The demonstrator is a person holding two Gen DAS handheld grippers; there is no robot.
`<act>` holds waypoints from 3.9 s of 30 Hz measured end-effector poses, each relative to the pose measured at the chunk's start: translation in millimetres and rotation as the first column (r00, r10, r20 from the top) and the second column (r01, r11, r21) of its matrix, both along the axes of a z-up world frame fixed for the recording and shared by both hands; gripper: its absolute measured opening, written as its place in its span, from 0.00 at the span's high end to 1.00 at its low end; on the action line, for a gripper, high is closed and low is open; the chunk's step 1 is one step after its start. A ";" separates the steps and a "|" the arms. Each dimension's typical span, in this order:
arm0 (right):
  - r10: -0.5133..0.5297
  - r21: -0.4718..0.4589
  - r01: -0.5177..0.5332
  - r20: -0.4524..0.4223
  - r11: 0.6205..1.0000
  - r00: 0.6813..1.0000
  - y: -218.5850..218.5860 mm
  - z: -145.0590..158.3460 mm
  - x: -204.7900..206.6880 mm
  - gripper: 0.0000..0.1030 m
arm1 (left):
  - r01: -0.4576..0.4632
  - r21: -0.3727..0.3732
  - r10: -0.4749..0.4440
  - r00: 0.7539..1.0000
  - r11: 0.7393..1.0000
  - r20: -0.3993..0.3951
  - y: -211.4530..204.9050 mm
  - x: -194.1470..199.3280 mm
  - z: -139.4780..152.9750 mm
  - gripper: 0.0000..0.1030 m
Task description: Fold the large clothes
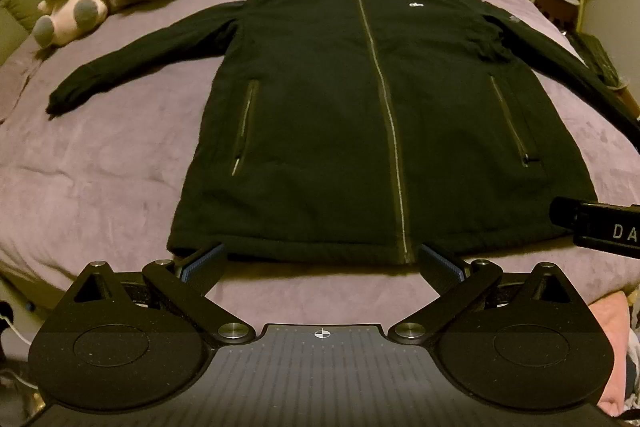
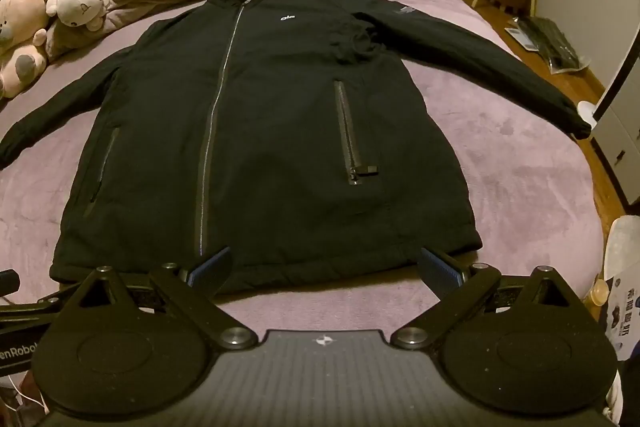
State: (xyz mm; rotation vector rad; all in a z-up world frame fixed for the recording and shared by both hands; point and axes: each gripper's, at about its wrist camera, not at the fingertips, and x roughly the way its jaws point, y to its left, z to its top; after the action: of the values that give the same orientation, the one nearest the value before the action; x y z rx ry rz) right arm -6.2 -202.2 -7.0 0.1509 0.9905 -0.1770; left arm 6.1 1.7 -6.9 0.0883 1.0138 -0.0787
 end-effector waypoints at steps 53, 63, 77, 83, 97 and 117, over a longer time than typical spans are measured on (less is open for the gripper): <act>-0.004 0.016 0.004 -0.012 1.000 1.000 0.3 -6.9 0.0 0.04 | -0.006 -0.023 0.005 1.000 1.000 -0.029 0.3 1.3 -7.4 0.00; -0.002 0.023 0.002 -0.008 1.000 1.000 -2.3 -7.0 -1.9 0.04 | -0.009 -0.026 0.008 1.000 1.000 -0.024 0.2 1.5 -6.6 0.00; 0.000 0.036 0.000 -0.015 0.999 1.000 -5.2 -7.7 -0.3 0.04 | -0.014 -0.034 0.013 1.000 0.999 -0.027 -2.9 3.6 -4.4 0.00; 0.003 0.042 -0.002 -0.015 0.999 1.000 -6.4 -7.6 0.0 0.04 | -0.015 -0.035 0.014 1.000 0.999 -0.028 -1.9 3.9 -5.1 0.00; 0.015 0.051 -0.015 0.000 0.999 1.000 -5.9 -9.8 -1.3 0.04 | -0.019 -0.032 0.017 0.999 0.999 -0.041 -3.2 7.5 -7.3 0.00; -0.041 0.317 -0.013 0.164 0.948 0.986 -45.4 -21.8 2.0 0.04 | 0.001 -0.008 -0.002 1.000 1.000 -0.014 -9.7 25.9 -20.3 0.00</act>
State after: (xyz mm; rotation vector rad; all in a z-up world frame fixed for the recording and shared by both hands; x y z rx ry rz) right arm -4.2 -247.6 -28.7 0.4610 0.8435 -0.0154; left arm 32.0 -8.0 -27.2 0.0810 1.0271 -0.0849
